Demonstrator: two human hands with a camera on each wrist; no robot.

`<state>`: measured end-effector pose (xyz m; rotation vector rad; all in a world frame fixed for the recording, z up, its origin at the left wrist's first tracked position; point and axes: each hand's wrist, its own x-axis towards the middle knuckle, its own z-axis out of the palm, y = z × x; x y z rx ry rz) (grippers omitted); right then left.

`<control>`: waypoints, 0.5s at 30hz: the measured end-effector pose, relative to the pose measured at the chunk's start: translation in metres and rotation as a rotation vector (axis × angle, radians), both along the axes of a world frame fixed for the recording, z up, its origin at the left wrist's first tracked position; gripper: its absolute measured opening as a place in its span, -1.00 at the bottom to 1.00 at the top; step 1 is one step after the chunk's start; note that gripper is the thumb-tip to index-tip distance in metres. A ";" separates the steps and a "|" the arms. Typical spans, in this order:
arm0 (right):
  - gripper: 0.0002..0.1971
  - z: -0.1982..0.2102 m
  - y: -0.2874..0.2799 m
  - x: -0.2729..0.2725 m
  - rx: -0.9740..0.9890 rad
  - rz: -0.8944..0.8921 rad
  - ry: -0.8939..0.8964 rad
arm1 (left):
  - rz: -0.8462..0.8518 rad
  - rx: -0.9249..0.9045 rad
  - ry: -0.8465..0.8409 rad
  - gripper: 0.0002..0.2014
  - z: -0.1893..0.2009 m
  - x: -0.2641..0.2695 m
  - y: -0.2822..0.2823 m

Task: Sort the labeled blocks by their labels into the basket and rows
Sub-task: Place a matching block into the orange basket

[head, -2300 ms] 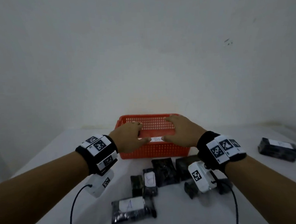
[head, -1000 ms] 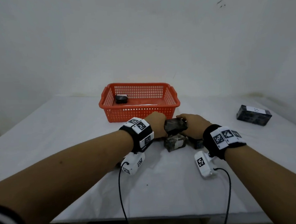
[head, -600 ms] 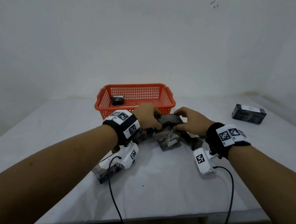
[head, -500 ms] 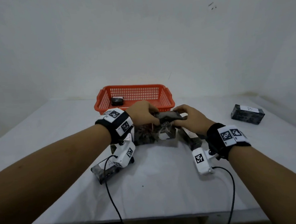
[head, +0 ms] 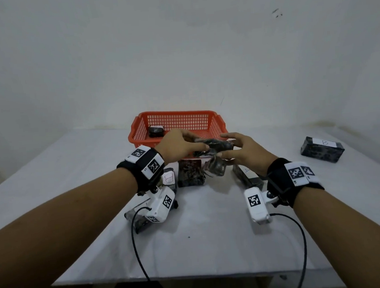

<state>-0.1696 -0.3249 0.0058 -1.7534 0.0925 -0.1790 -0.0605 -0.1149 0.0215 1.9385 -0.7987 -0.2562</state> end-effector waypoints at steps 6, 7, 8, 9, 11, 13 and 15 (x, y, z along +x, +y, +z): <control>-0.24 -0.008 0.002 0.005 -0.066 0.024 0.032 | 0.024 0.008 -0.005 -0.81 -0.005 -0.007 -0.006; -0.25 -0.009 0.002 0.006 -0.067 0.021 0.033 | 0.026 0.013 0.000 -0.81 -0.006 -0.007 -0.006; -0.26 -0.011 0.002 0.008 -0.059 0.027 0.031 | 0.028 0.016 0.004 -0.80 -0.007 -0.007 -0.006; -0.26 -0.013 0.002 0.009 -0.037 0.036 0.026 | 0.030 0.019 0.010 -0.78 -0.007 -0.006 -0.006; -0.30 -0.016 0.002 0.011 0.032 0.042 0.021 | 0.030 0.012 0.026 -0.77 -0.009 -0.004 -0.006; -0.44 -0.016 0.003 0.012 0.087 0.008 0.016 | 0.026 0.003 0.044 -0.77 -0.009 -0.004 -0.004; -0.59 -0.015 0.003 0.012 0.096 -0.035 0.009 | 0.011 0.005 0.058 -0.74 -0.009 -0.006 -0.003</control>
